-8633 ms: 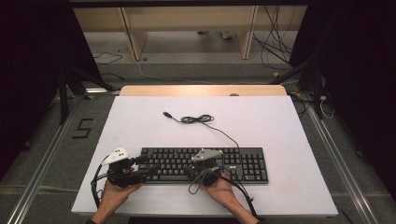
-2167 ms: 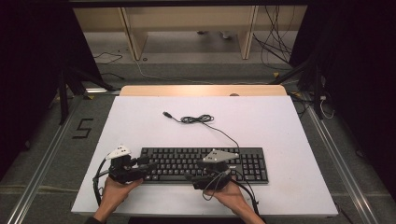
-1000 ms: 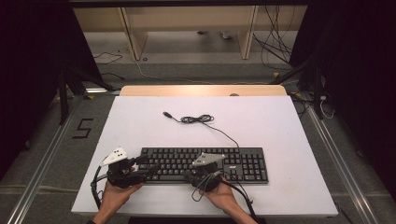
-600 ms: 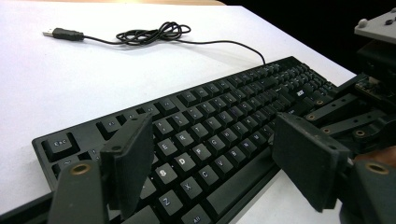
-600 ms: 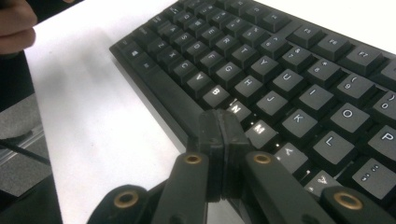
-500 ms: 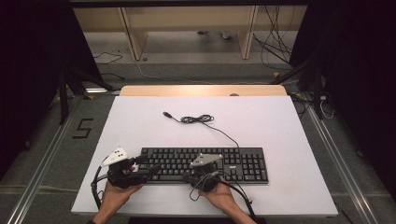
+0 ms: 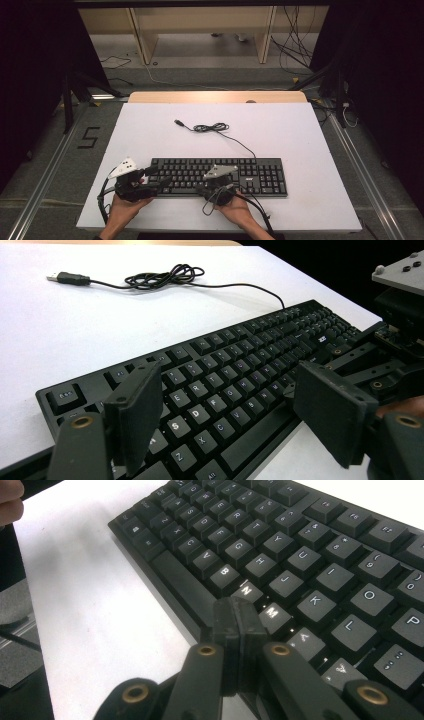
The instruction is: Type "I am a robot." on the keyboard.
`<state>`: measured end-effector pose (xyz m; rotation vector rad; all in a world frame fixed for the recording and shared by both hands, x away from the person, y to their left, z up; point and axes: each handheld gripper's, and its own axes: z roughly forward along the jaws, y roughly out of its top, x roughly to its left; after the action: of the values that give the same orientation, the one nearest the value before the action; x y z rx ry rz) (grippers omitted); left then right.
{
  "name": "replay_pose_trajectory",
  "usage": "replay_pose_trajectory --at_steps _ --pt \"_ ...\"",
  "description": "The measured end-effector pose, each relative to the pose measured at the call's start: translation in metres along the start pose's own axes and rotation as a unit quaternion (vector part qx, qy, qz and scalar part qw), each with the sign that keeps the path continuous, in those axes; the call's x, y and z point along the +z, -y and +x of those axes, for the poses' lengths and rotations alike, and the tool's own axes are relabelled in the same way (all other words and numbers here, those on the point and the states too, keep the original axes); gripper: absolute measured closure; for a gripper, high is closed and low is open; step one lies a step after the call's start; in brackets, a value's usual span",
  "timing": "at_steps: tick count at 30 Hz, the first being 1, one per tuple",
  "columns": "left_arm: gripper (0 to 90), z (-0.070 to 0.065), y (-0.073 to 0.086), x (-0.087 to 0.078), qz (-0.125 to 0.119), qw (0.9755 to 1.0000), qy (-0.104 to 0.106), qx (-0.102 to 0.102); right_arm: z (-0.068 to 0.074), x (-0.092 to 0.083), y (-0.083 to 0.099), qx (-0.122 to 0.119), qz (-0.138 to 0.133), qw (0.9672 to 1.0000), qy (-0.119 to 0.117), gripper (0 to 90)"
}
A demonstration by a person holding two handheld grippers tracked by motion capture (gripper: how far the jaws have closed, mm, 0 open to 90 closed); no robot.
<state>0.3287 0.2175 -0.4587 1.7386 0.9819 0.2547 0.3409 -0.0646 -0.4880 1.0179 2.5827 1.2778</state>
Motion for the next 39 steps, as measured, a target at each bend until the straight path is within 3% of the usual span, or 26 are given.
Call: replay_pose_trajectory --at_steps 4,19,25,31,39 --pt "27.3 0.000 0.000 0.000 0.001 1.0000 -0.001 0.000 0.000 -0.001 0.000 0.004 -0.003 1.0000 0.000 89.8" --pt "27.9 0.004 -0.002 0.003 0.002 0.9999 -0.011 -0.011 -0.005 -0.021 -0.003 0.018 -0.041 0.9989 -0.012 69.0" --pt "30.3 0.006 -0.004 0.008 0.012 0.9995 -0.021 -0.019 -0.010 -0.028 -0.003 0.028 -0.049 0.9984 -0.010 55.9" --pt "37.3 0.009 -0.007 0.016 0.033 0.9987 -0.031 -0.024 -0.013 -0.035 -0.003 0.038 -0.051 0.9980 0.000 45.7" --pt "54.7 0.010 -0.013 0.033 0.067 0.9973 -0.029 -0.013 -0.015 -0.040 -0.004 0.040 -0.059 0.9974 0.008 41.4"
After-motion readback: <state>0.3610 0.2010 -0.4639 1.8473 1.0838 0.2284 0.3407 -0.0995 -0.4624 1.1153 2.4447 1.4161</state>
